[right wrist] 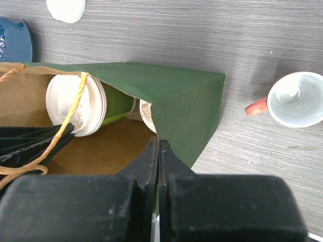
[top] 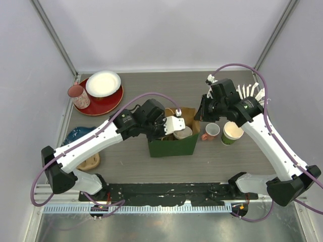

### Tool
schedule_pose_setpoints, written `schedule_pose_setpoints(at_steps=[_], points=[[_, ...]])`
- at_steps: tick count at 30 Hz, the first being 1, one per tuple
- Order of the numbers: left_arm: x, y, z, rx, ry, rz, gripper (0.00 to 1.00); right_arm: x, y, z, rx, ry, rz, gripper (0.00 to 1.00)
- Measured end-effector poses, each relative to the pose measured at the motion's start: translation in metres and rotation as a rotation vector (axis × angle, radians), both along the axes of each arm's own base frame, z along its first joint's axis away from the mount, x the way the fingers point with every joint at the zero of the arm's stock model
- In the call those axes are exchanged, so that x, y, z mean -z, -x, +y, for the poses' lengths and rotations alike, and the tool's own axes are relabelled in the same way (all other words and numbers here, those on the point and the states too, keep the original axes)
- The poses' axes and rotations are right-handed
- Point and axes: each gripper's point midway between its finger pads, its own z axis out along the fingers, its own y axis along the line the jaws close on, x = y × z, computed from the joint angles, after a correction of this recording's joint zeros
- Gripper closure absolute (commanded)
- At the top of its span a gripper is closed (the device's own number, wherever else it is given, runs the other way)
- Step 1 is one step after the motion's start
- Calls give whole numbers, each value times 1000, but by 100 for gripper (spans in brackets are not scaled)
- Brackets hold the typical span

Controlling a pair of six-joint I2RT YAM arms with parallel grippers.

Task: Pack the takeout coffee

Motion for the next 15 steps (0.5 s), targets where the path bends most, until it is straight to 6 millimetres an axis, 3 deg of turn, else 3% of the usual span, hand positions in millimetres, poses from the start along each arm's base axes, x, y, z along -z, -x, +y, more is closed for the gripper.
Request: schedule_pose_setpoints(at_steps=[15], points=[[28,7,-2,-21,-22,82,100,-2,0,2,-9,-11,-4,99]])
